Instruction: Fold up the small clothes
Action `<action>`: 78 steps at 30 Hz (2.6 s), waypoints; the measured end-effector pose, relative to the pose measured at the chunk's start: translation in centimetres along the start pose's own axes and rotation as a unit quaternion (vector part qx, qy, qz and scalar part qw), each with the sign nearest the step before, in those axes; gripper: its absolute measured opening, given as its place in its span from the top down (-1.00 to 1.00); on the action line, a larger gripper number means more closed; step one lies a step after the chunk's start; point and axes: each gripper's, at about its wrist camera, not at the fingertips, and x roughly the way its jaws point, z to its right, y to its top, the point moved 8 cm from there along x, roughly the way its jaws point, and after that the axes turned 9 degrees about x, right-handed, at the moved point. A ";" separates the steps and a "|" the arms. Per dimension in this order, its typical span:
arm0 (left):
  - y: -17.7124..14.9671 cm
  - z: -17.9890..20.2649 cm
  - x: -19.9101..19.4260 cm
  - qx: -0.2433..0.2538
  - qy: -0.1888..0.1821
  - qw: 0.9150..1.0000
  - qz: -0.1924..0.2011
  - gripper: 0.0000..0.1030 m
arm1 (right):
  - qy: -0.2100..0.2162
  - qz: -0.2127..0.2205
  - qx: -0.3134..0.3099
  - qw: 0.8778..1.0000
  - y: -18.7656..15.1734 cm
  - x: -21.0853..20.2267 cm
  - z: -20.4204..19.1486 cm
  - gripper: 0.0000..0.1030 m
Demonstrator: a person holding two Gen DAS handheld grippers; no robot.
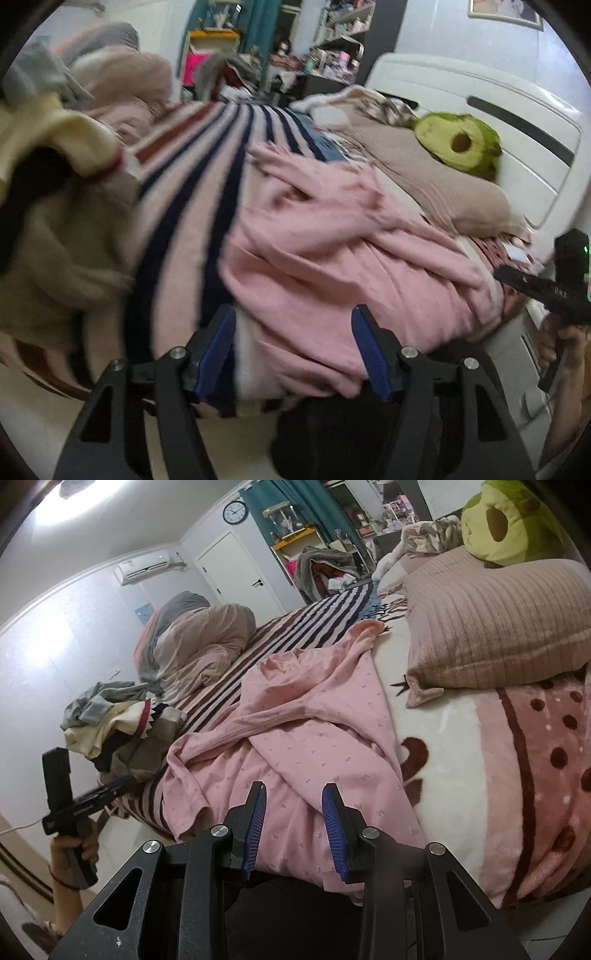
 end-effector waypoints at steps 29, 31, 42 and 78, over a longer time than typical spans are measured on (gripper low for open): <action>-1.0 -2.2 1.4 0.012 0.049 0.999 0.000 0.32 | -0.061 -0.043 -0.179 0.981 1.8 7.8 -4.9 0.06; -0.8 -2.1 1.5 0.011 0.039 0.999 0.005 0.28 | -0.078 -0.050 -0.224 0.970 1.9 9.8 -6.1 -0.04; 0.5 -2.5 1.6 0.000 0.011 0.999 0.030 0.04 | -0.184 -0.060 -0.345 0.918 3.3 17.0 -6.3 -0.26; 0.6 5.3 6.8 0.072 -0.031 0.997 -0.012 -0.04 | -0.323 0.085 -0.141 0.932 10.9 5.1 5.8 0.71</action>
